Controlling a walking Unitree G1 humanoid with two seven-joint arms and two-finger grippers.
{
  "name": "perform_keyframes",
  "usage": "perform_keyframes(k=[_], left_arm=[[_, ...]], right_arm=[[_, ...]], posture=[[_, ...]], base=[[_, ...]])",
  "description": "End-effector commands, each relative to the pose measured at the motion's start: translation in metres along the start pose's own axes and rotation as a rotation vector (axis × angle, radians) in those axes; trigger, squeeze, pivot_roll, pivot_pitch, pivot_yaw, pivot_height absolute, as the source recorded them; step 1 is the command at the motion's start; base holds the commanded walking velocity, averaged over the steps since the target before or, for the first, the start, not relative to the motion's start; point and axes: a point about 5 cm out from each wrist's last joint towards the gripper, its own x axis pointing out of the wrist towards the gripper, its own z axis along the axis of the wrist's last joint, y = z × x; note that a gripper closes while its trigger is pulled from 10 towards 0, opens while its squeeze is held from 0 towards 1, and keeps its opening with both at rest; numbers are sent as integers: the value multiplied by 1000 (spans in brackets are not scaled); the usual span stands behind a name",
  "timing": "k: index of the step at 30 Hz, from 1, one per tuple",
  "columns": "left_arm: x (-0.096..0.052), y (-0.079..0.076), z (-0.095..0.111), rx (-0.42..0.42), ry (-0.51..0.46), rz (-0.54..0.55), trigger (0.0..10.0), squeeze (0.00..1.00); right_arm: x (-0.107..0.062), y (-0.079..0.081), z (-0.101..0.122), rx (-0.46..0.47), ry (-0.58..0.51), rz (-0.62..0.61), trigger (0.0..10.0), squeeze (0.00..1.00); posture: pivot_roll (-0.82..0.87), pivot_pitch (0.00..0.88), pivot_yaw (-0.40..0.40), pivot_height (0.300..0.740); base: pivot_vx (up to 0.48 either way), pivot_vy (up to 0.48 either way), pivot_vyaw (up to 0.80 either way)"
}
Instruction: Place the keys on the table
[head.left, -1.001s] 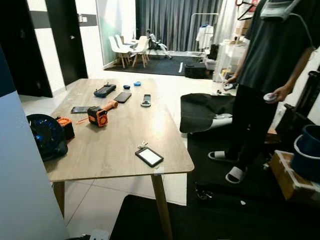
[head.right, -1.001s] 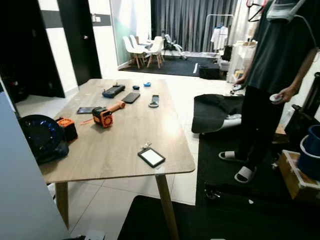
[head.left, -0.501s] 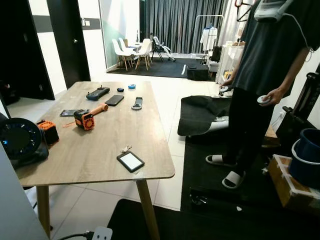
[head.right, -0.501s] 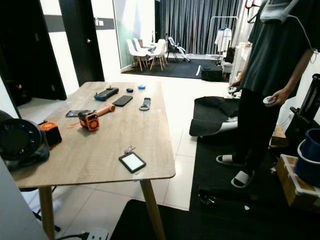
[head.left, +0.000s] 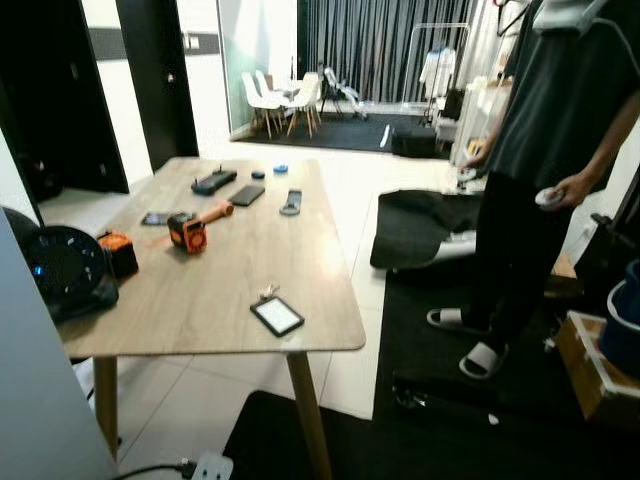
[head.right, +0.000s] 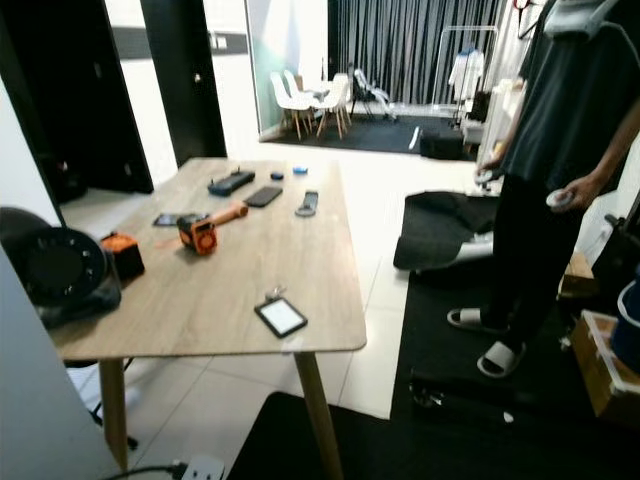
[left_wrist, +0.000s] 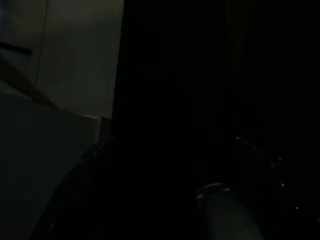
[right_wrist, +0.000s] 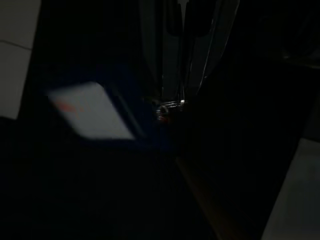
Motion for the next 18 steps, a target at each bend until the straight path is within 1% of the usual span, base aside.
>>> perform_keyframes(k=[1, 6, 18], left_arm=[[-1, 4, -5, -5, 22, 11, 10000, 0], [-1, 5, -5, 12, 27, 0, 10000, 0], [-1, 3, -5, 22, 32, -25, 10000, 0]], right_arm=[[-1, -3, -3, 10, 8, -15, 10000, 0], [-1, -3, -4, 14, 11, -16, 10000, 0], [-2, -4, -5, 17, 15, -21, 10000, 0]], posture=[[56, 26, 25, 740], [57, 23, 27, 740], [57, 18, 29, 740]], base=[[0, 0, 0], [0, 0, 0], [0, 0, 0]])
